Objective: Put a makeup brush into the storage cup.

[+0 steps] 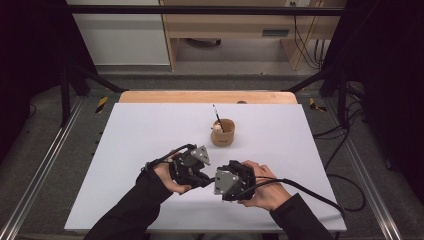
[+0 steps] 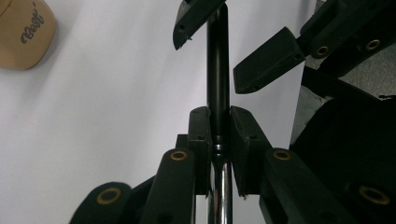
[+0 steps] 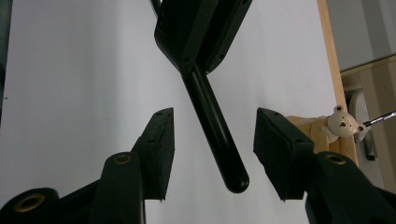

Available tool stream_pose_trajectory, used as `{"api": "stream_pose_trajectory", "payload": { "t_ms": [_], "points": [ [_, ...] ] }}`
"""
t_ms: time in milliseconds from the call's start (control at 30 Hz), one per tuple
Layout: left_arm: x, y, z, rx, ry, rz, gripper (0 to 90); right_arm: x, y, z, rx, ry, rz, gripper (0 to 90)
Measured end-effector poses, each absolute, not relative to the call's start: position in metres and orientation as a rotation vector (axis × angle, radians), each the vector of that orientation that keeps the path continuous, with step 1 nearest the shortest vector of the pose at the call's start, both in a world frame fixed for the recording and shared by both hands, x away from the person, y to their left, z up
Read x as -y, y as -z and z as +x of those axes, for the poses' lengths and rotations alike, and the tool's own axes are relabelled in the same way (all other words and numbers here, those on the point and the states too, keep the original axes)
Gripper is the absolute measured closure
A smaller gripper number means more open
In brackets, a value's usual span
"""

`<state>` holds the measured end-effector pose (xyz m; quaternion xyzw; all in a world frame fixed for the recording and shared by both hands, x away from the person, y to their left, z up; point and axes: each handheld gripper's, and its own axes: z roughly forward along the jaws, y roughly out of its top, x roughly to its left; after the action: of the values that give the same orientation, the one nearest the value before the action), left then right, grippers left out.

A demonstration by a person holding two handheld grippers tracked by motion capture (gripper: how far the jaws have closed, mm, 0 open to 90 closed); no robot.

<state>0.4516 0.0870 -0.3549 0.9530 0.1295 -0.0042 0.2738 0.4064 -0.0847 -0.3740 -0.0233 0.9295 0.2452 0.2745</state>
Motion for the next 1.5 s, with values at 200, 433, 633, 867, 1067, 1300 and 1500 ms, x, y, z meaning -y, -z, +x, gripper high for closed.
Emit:
{"api": "stream_pose_trajectory", "payload": {
  "t_ms": [200,433,633,867,1067,1300,1500],
  "points": [
    [-0.085,0.3535,0.4508,-0.334,0.016,2.573,78.8,0.0844,0.375,0.4058,-2.49,-0.645,-0.092,55.9],
    [-0.0823,0.3525,0.4482,-0.336,0.02,2.562,78.8,0.0833,0.3769,0.4044,-2.492,-0.618,-0.123,62.6],
    [-0.0813,0.353,0.4471,-0.325,0.021,2.56,78.8,0.0835,0.3777,0.4031,-2.493,-0.617,-0.116,70.4],
    [-0.0812,0.353,0.4462,-0.319,0.017,2.562,78.8,0.0838,0.3766,0.4041,-2.484,-0.605,-0.167,71.9],
    [-0.083,0.3517,0.4465,-0.306,0.017,2.557,78.7,0.0841,0.3772,0.4024,-2.501,-0.603,-0.151,73.6],
    [-0.0838,0.3522,0.4457,-0.293,0.01,2.547,78.5,0.084,0.3777,0.4034,-2.51,-0.605,-0.182,75.4],
    [-0.0869,0.349,0.4467,-0.302,0.004,2.537,76.8,0.0837,0.379,0.4027,-2.526,-0.616,-0.192,79.0]
  ]
}}
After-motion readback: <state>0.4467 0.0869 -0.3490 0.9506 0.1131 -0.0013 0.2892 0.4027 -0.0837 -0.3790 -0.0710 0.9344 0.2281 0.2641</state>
